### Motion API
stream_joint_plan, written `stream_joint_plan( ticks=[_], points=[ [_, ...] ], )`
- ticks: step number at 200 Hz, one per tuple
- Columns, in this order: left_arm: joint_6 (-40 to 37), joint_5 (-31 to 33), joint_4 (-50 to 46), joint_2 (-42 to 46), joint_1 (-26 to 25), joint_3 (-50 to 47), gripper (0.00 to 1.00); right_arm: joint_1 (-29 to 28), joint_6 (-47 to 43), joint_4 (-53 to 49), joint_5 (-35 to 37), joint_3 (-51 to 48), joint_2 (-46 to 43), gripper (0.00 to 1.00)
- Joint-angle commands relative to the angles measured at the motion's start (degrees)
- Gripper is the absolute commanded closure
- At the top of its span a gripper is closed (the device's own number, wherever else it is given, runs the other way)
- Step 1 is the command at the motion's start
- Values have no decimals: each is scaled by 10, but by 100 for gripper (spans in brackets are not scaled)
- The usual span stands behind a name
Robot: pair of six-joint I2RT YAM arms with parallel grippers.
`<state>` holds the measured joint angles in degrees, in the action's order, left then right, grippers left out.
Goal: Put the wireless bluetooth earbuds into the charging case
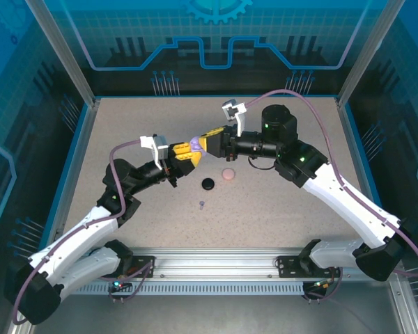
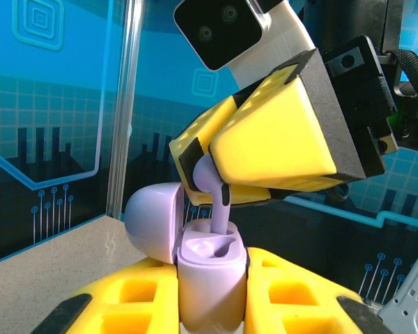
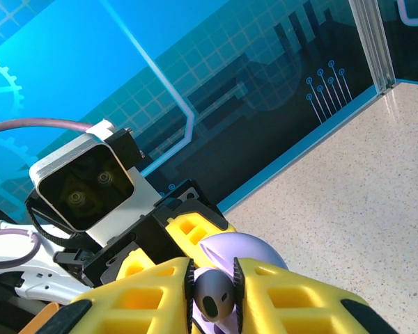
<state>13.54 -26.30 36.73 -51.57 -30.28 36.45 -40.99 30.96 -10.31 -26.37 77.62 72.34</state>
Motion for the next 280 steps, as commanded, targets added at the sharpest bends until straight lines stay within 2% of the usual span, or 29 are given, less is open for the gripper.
stream_joint_plan(
  ticks=[1, 168, 197, 239, 280],
  points=[
    [-11, 6, 43, 10, -5, -2, 100, -7, 18, 13, 5, -13, -7, 76],
    [-31, 13, 117, 1, -5, -26, 100, -1, 84, 20, 19, -47, -22, 75],
    [-31, 13, 116, 0, -6, -25, 100, 2, 83, 17, 26, -49, -26, 68],
    [-32, 13, 111, 1, -5, -29, 100, 10, 68, 1, 27, -28, -34, 52],
    [-34, 16, 99, 10, -5, -28, 100, 22, 30, -63, 75, -22, -64, 43]
  ],
)
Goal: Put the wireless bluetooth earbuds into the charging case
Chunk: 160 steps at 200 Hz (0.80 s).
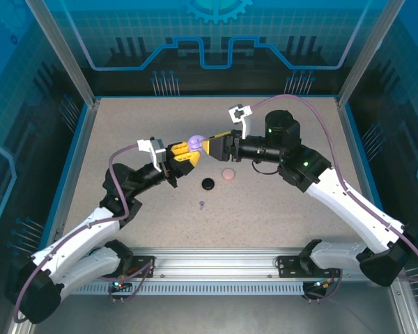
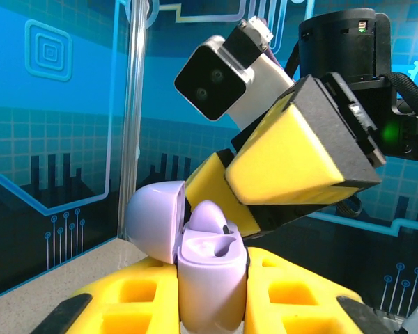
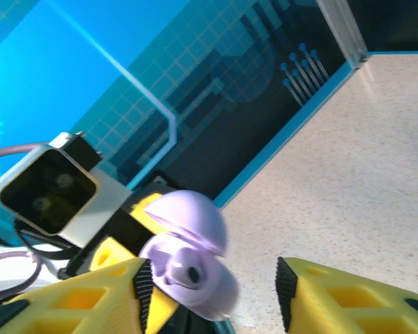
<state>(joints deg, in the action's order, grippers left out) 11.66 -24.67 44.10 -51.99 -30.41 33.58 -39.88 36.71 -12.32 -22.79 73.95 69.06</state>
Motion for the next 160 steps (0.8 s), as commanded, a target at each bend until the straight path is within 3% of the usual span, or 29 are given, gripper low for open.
stream_joint_plan(
  ticks=[1, 83, 122, 160],
  points=[
    [-16, 0, 25, 14, -4, 1, 100, 12, -28, -45, 42, 14, -33, 43],
    [-63, 21, -69, 78, -4, 15, 100, 14, -18, -138, 131, -69, -47, 40],
    [-68, 22, -85, 100, -4, 24, 100, -18, 16, -249, 211, -62, 62, 45],
    [-68, 19, -97, 117, -4, 30, 100, -64, 59, -284, 222, -19, 209, 46]
  ],
)
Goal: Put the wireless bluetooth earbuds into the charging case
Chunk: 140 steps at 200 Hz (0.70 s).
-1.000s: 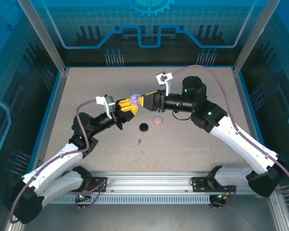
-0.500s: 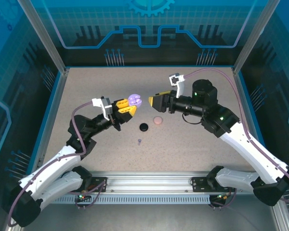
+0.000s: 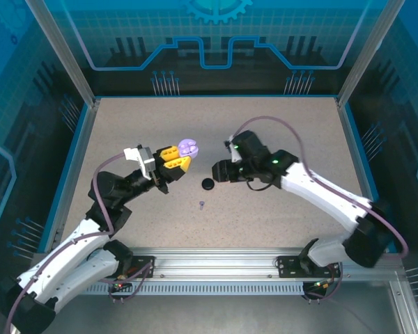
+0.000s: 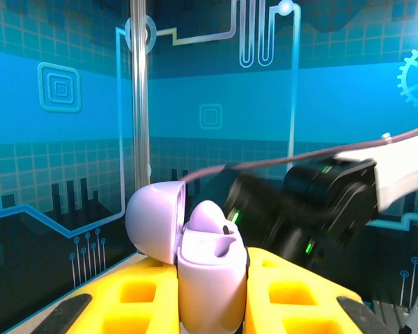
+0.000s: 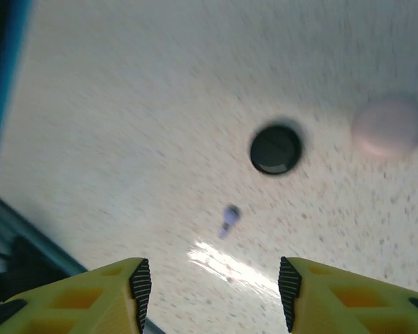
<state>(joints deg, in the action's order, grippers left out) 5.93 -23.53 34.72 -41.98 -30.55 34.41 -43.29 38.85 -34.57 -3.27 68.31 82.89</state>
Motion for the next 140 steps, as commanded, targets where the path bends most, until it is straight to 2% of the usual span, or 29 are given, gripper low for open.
stream_joint_plan(
  ticks=[1, 55, 140],
  points=[
    [-11, 8, -4, 17, -3, 21, 100, -32, 38, -62, 26, 39, 74, 46],
    [-18, 7, -27, 59, -3, 16, 100, -84, 52, -107, 48, 135, 240, 46],
    [-33, 12, -54, 80, -3, 16, 100, -130, 7, -200, 86, 250, 381, 45]
  ],
)
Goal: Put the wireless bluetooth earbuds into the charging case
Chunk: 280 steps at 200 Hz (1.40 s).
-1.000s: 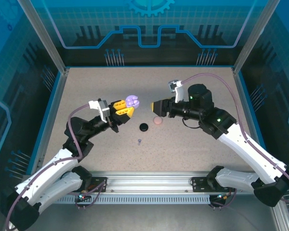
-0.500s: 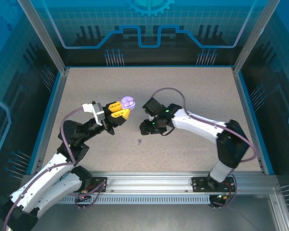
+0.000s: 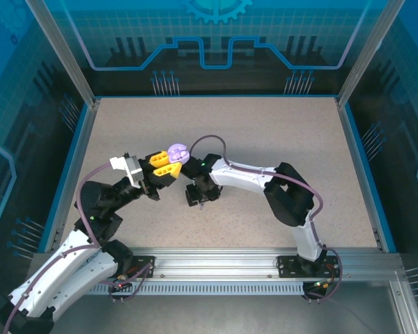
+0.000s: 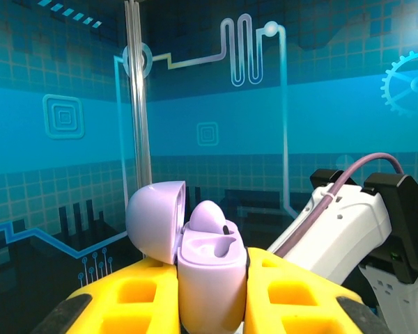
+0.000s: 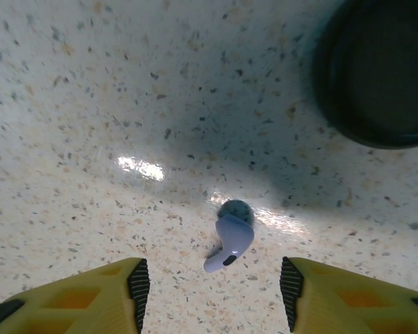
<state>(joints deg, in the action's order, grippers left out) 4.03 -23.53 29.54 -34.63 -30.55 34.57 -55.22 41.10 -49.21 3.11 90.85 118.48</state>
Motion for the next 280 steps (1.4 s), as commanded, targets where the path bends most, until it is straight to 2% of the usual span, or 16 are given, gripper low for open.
stream_joint_plan(
  ticks=[1, 100, 178, 241, 280],
  points=[
    [-14, 11, -3, 7, -3, 14, 100, -11, -16, -54, 22, 25, 26, 45],
    [-12, 18, -13, -3, -3, 23, 100, -12, -34, -74, 40, 17, 48, 47],
    [-8, 17, -11, -14, -3, 27, 100, -13, -48, -92, 44, 15, 31, 59],
    [-10, 16, -14, -9, -2, 26, 100, -2, -65, -39, -11, 6, 6, 57],
    [-13, 18, -24, 1, -2, 25, 100, -2, -84, -83, 17, 61, 51, 57]
  ],
)
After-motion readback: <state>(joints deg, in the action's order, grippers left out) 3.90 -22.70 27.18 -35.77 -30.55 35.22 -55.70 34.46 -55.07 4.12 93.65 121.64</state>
